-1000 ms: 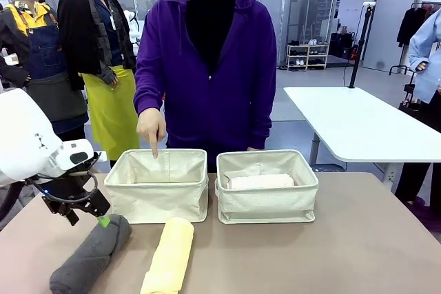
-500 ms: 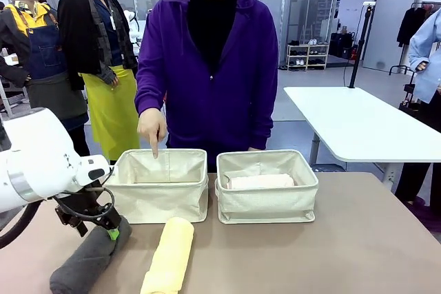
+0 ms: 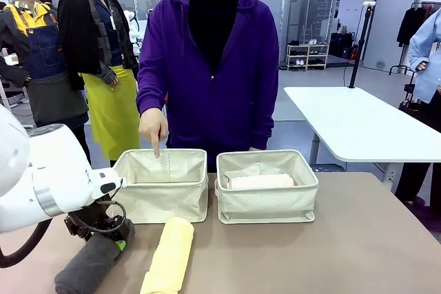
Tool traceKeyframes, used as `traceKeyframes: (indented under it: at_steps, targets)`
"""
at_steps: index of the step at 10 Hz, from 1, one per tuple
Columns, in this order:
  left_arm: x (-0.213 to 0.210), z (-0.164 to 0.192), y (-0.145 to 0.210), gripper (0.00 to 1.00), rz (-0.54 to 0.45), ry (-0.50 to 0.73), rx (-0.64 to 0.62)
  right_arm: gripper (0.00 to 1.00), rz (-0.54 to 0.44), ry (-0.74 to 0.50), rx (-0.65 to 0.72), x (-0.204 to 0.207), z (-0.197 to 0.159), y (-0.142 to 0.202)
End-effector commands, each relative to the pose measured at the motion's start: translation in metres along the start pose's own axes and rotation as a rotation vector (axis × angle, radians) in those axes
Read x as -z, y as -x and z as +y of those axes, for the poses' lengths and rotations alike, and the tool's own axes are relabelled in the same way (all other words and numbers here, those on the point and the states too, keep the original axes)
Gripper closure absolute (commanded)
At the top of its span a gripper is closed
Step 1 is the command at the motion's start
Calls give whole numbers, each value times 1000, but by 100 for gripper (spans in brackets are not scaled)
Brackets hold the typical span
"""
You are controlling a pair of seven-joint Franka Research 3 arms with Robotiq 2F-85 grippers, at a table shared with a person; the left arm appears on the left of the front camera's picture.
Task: Divide the towels into two baskets.
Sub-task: Pick up one hotel-folded towel from the bottom of the table and place it in the Fabric basket indicated by the person.
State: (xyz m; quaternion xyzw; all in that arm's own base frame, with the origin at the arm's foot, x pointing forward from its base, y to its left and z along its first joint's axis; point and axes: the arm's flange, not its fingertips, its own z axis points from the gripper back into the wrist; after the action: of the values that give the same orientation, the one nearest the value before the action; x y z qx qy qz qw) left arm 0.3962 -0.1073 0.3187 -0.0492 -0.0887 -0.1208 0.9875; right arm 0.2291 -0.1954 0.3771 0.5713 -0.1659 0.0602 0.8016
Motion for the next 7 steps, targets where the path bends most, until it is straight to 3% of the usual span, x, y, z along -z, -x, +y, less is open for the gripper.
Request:
traceKeyframes:
  at_steps: [1,2,3,4,7]
  targets:
    - [9,11,115,23,-13,4,18,0,-12,-1,-14,1,3,0]
    - [7,11,115,39,-17,4,14,0,-12,-1,-14,1,3,0]
    - [4,11,114,42,-26,17,3,0,-12,-1,-14,1,3,0]
    - [4,-2,2,42,-13,5,6,0,-12,-1,-14,1,3,0]
    - [4,-2,2,42,-13,5,6,0,-12,-1,-14,1,3,0]
